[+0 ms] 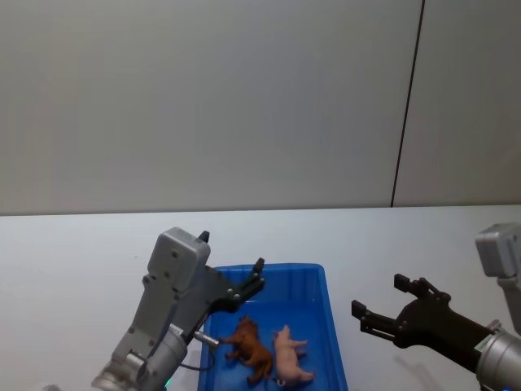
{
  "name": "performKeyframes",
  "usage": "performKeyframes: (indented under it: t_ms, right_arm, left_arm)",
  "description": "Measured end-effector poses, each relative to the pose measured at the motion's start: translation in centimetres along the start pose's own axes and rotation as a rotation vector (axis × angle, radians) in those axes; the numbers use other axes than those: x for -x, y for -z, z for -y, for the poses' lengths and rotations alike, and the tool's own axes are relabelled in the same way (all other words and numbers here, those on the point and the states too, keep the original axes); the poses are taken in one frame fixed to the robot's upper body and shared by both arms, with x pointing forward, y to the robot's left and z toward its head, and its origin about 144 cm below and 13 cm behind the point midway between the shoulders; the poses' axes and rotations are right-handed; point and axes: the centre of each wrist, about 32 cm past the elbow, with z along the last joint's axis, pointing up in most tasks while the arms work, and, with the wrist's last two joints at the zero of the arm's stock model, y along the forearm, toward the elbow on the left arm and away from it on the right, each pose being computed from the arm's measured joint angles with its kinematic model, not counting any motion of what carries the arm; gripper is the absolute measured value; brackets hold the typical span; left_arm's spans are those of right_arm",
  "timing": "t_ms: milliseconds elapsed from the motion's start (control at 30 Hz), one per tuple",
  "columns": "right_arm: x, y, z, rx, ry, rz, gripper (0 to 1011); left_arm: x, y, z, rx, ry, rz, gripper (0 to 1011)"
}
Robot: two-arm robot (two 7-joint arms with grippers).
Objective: Pick up the two dolls from the table and place them into the box.
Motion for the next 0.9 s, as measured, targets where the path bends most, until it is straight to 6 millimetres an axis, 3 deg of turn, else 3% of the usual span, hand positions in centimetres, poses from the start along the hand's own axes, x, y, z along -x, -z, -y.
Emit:
performKeyframes:
  t_ms: [900]
  right_arm:
    - [-0.4, 0.3, 0.8, -0.004, 0.008, 0.019, 1001]
  left_arm:
    - [0.3, 1.3, -7.9, -0.343, -0.193, 0.032, 1003]
